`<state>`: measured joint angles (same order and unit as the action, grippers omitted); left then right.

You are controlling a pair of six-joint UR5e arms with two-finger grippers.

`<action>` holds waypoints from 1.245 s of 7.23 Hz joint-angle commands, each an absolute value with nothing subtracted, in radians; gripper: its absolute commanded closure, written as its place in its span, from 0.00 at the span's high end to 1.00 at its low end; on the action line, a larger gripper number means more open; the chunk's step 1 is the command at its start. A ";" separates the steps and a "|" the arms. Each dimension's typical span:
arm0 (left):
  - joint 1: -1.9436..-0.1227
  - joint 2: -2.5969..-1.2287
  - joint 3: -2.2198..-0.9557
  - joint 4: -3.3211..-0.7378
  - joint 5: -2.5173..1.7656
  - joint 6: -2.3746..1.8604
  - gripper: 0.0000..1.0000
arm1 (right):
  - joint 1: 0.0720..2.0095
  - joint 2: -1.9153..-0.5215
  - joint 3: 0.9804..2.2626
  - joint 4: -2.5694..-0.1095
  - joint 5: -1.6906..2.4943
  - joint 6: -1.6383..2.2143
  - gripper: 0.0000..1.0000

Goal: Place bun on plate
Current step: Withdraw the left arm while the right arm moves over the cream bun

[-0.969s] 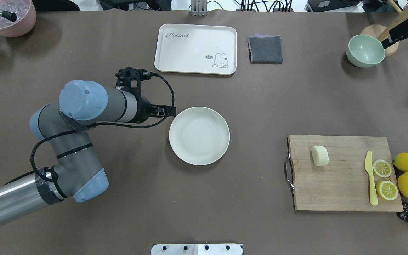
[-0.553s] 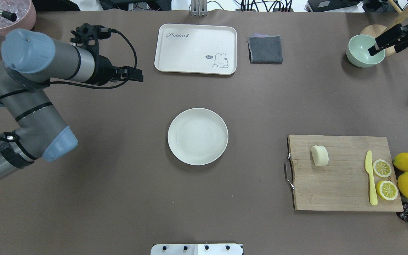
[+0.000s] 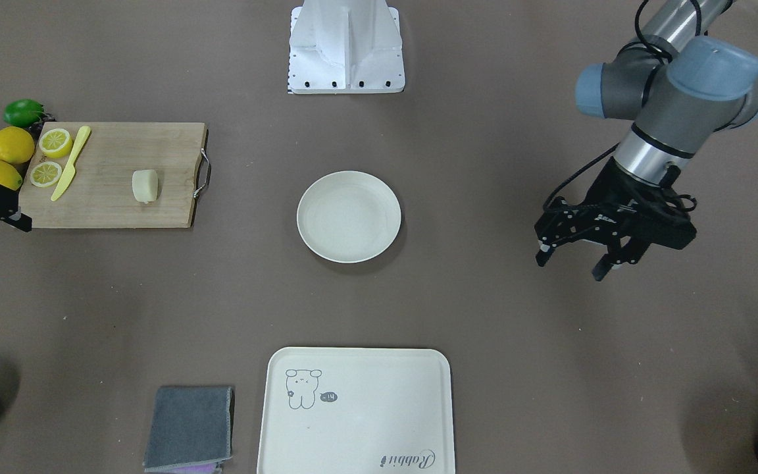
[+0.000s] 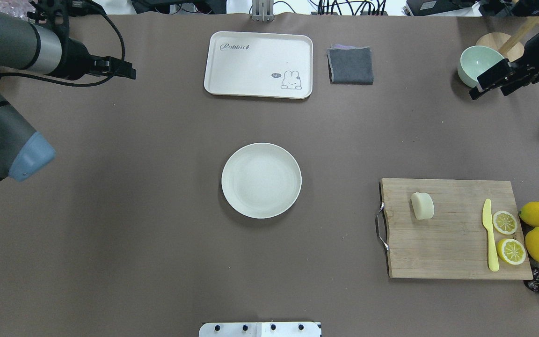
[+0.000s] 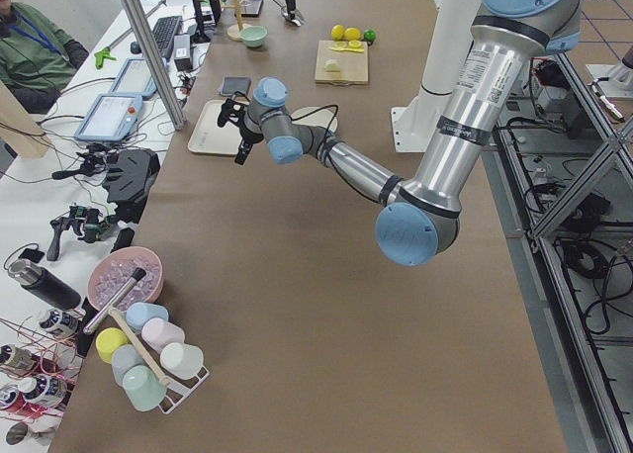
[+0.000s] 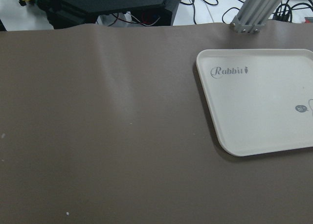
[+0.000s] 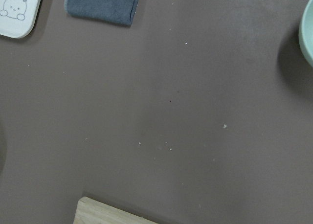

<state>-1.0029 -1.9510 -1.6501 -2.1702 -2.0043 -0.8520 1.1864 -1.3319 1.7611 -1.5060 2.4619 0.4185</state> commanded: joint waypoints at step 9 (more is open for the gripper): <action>-1.091 -1.933 -1.606 -2.181 -2.072 -0.762 0.97 | 0.767 -1.427 1.870 -1.489 2.171 0.744 1.00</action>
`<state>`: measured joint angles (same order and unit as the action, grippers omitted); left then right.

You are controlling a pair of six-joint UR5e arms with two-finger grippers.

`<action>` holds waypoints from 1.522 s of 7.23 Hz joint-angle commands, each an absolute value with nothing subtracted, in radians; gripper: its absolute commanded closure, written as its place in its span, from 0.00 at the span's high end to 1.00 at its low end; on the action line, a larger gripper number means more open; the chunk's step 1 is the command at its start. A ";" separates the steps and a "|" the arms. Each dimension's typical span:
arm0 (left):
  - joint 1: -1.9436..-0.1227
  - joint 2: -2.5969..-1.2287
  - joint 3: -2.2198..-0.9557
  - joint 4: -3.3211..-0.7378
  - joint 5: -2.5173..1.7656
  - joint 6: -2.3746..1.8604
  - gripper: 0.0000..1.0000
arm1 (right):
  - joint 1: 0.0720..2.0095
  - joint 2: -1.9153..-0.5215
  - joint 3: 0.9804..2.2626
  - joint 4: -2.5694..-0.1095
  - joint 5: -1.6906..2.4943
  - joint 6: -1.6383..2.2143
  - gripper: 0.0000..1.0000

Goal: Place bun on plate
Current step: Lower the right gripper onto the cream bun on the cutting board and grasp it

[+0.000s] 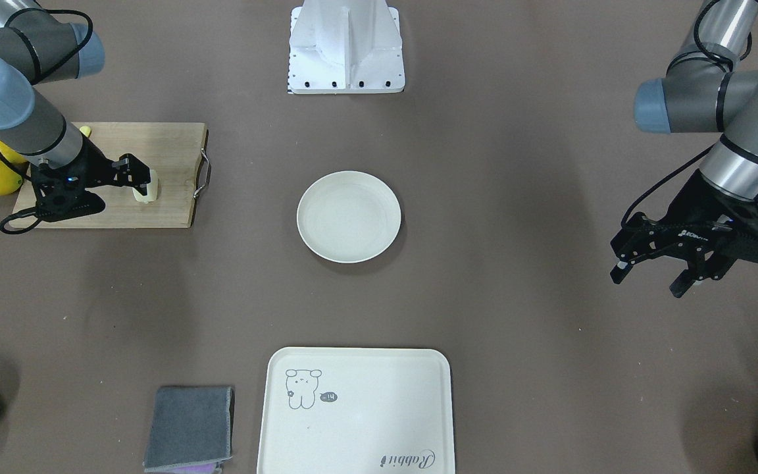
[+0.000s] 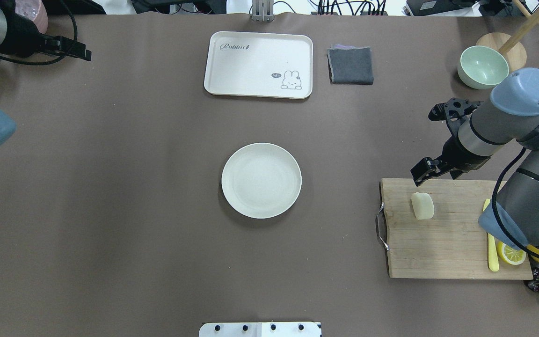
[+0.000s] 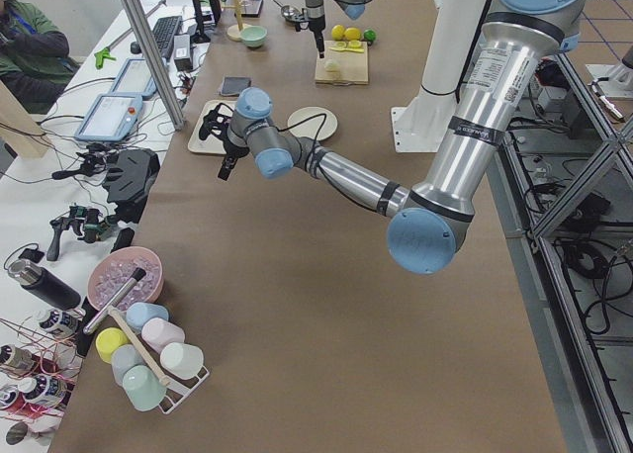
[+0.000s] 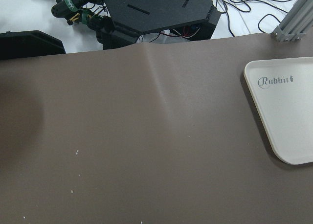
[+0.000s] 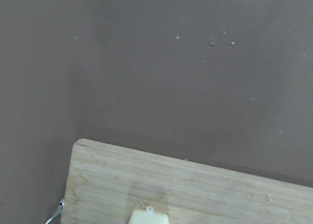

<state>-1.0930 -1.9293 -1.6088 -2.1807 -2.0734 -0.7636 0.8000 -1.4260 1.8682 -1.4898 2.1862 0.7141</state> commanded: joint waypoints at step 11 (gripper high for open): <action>-1.025 -1.956 -1.606 -2.184 -1.971 -0.767 0.97 | 0.706 -1.456 1.864 -1.453 2.123 0.770 0.65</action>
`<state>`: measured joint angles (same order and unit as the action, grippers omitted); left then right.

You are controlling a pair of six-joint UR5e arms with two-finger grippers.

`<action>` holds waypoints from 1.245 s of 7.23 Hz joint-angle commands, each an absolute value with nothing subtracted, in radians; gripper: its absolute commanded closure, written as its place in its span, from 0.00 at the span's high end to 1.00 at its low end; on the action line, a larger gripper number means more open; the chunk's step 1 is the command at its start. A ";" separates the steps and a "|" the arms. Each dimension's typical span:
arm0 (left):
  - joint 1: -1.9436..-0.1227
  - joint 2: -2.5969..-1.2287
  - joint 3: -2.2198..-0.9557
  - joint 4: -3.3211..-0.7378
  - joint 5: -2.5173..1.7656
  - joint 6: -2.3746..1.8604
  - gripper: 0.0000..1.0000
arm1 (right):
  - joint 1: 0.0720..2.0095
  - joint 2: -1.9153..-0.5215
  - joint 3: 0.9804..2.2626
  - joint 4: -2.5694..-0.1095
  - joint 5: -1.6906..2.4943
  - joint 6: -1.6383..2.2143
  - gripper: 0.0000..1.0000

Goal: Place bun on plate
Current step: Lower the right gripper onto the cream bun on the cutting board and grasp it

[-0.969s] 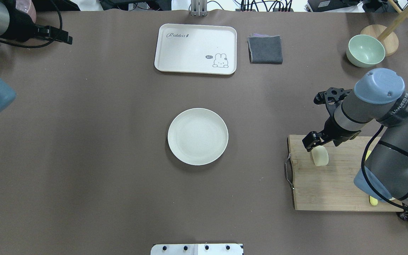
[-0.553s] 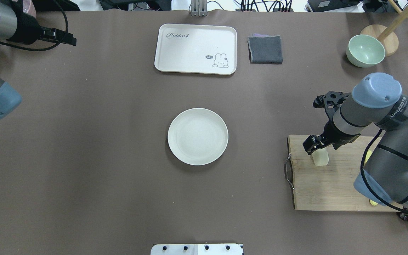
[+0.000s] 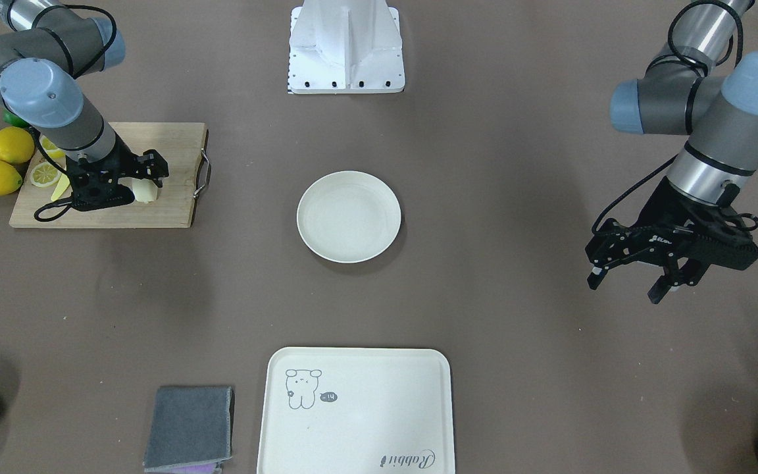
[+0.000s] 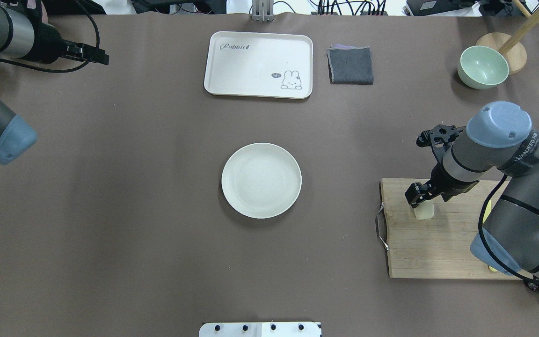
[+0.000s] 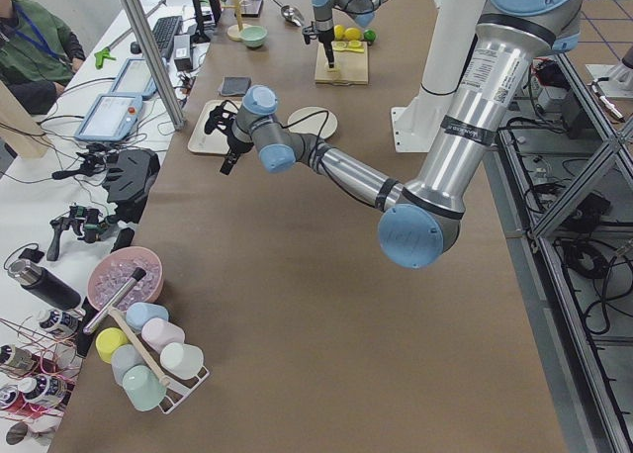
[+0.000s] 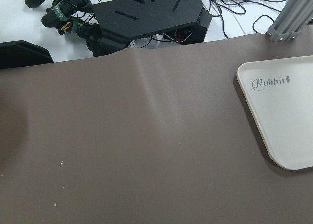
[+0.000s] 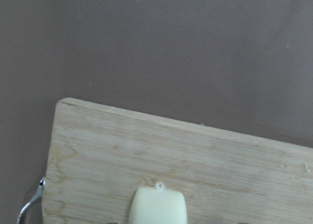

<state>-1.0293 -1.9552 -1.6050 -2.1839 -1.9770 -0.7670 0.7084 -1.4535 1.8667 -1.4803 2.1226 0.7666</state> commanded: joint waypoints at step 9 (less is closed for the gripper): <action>-1.012 -1.971 -1.609 -2.178 -1.976 -0.782 0.97 | 0.767 -1.230 1.872 -1.356 2.068 0.773 0.00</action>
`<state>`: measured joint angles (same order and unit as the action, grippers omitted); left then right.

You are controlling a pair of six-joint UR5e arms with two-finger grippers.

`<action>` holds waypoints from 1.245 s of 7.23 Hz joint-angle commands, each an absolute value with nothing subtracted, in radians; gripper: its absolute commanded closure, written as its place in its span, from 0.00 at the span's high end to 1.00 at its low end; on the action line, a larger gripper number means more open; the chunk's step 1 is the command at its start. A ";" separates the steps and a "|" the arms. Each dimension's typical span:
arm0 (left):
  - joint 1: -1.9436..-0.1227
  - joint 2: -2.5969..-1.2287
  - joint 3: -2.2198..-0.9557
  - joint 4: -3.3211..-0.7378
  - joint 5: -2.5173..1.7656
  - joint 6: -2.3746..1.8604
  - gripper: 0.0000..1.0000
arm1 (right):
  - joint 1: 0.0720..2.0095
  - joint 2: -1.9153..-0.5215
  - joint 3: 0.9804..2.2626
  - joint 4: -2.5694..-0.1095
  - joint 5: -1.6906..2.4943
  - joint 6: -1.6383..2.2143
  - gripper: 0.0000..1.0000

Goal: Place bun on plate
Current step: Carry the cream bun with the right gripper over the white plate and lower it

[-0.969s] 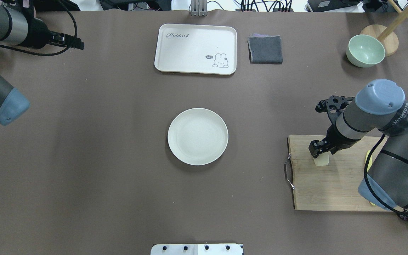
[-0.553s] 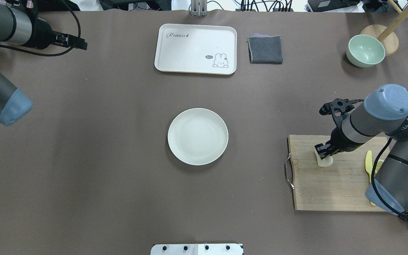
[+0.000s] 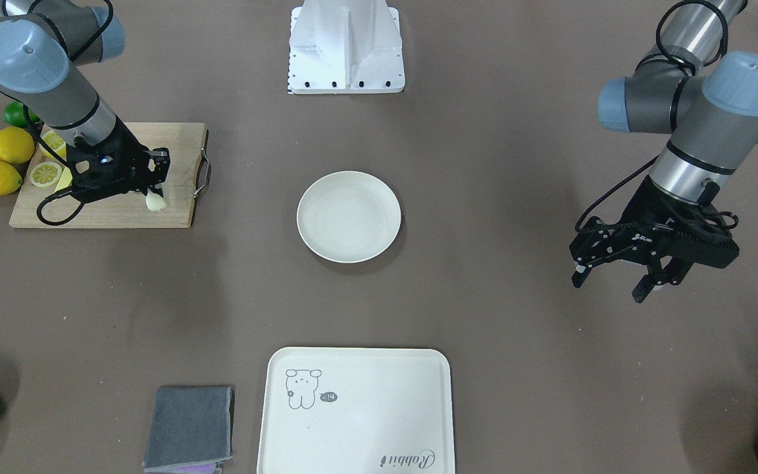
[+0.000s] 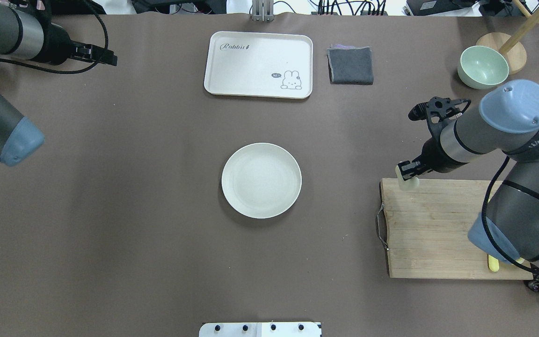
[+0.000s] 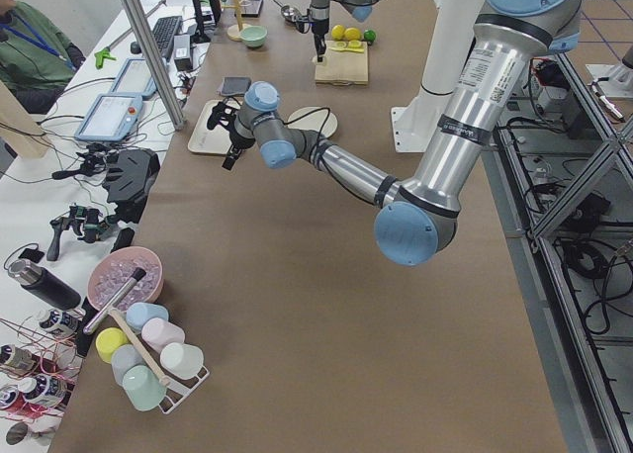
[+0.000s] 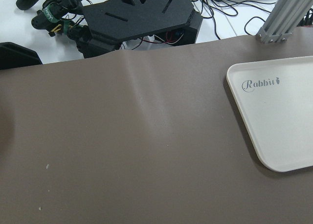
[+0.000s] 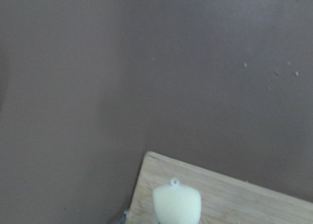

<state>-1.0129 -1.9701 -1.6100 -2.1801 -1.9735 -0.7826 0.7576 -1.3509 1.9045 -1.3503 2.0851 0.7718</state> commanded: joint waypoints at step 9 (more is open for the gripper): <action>-1.026 -1.997 -1.549 -2.215 -1.976 -0.785 0.97 | 0.549 -0.855 1.646 -1.341 1.850 0.772 0.00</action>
